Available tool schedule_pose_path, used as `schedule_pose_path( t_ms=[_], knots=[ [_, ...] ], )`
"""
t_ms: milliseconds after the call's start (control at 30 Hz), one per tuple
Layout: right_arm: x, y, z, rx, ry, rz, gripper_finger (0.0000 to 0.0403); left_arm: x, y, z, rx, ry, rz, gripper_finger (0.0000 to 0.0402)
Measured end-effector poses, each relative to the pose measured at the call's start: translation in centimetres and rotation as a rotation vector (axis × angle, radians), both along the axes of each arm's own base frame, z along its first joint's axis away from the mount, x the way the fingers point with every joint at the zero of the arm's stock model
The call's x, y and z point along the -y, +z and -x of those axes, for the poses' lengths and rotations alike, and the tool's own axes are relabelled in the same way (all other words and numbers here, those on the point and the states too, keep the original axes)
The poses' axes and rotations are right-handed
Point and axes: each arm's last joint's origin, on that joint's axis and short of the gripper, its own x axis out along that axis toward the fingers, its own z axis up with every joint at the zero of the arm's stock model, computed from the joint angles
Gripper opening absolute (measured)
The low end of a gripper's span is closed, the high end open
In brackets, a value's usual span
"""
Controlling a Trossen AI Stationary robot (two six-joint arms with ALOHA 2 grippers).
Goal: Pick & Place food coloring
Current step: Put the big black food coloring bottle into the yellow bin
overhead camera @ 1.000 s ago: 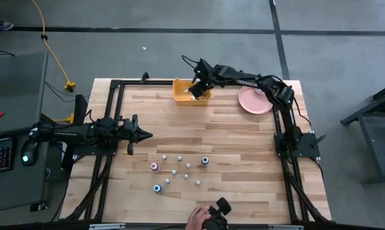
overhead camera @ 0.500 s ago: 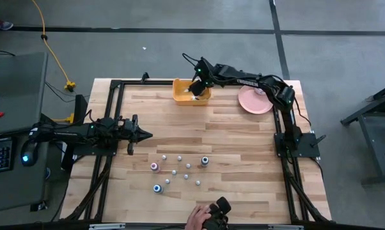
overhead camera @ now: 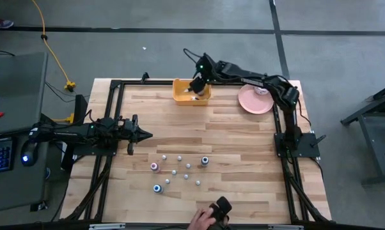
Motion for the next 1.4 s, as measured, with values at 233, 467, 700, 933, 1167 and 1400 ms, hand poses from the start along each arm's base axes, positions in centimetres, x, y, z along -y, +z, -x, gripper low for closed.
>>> schedule_pose_path(
  t_ms=[233, 467, 700, 933, 1167, 1400],
  knots=[
    [-2.5, 4.9, 1.0, 0.064, 0.134, 0.068, 0.0194, 0.0, 0.0, 0.0, 0.0, 0.0, 0.0, 0.0001],
    [-6.8, 9.7, 2.1, 0.167, 0.29, 0.085, 0.0195, 0.0, 0.0, 0.0, 0.0, 0.0, 0.0, 0.0001],
    [-11.7, 13.2, 3.2, 0.221, 0.426, 0.102, 0.0195, 0.0, 0.0, 0.0, 0.0, 0.0, 0.0, 0.0001],
    [-16.0, 14.2, 5.2, 0.108, 0.52, 0.088, 0.0195, 0.0, 0.0, 0.0, 0.0, -0.001, 0.0, 0.0001],
    [-18.4, 14.2, 7.4, -0.033, 0.512, 0.009, 0.0195, 0.0, 0.0, 0.0, 0.0, -0.001, 0.0, 0.0001],
    [-21.0, 13.4, 9.4, -0.044, 0.582, -0.026, 0.0195, 0.0, 0.0, 0.0, 0.0, 0.0, 0.0, 0.0001]
  ],
)
